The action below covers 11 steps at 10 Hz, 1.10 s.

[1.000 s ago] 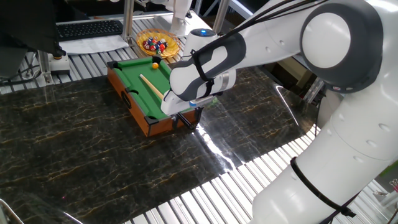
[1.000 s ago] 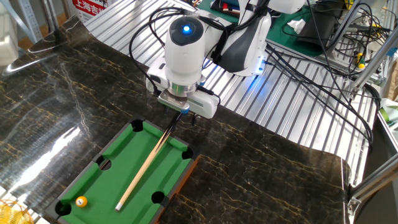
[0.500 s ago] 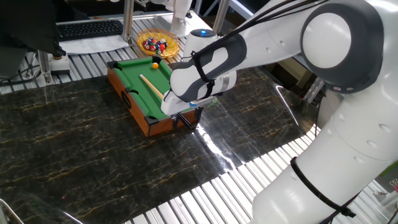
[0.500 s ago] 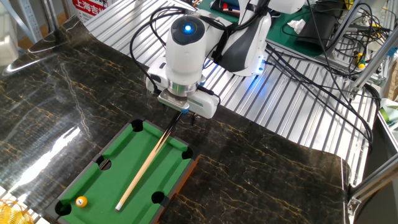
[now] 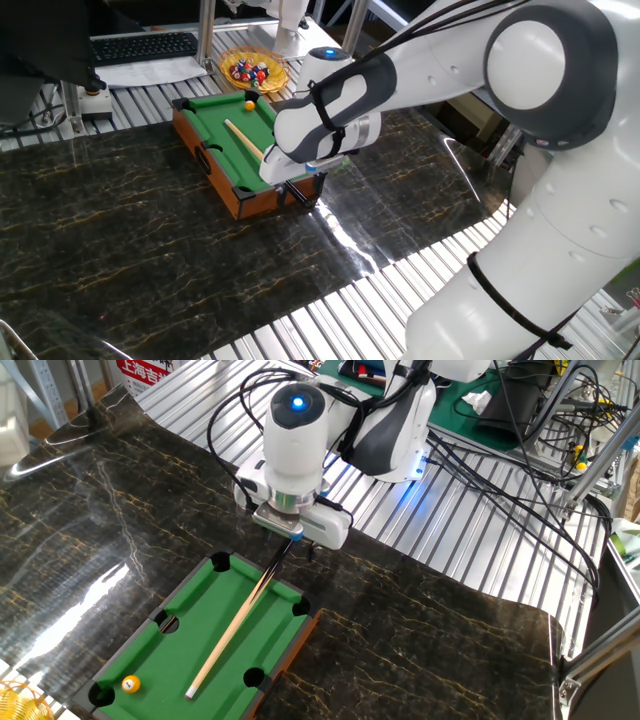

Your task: Hit the pool ball

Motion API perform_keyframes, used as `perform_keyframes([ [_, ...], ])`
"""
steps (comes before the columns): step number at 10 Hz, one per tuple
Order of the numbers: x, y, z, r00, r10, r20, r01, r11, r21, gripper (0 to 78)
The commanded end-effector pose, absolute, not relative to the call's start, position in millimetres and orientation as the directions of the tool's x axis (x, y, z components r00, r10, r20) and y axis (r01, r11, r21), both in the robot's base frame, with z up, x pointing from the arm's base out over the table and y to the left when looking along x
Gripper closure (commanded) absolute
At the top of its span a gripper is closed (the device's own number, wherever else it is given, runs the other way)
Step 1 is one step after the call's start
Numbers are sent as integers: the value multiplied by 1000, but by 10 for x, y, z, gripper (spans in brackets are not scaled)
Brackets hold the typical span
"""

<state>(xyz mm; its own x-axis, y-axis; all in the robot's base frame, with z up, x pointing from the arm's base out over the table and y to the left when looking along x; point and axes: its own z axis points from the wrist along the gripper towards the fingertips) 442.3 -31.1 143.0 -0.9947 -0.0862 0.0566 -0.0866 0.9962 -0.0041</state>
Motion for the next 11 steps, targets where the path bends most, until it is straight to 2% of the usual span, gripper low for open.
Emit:
perform_keyframes([
  [1, 4434, -314, 1443, -995, -72, 71, -74, 997, -28, 1],
  [5, 4520, -240, 1193, -993, -98, 60, -100, 994, -33, 1],
  [11, 4532, -298, 1356, -995, -78, 56, -80, 996, -36, 1],
])
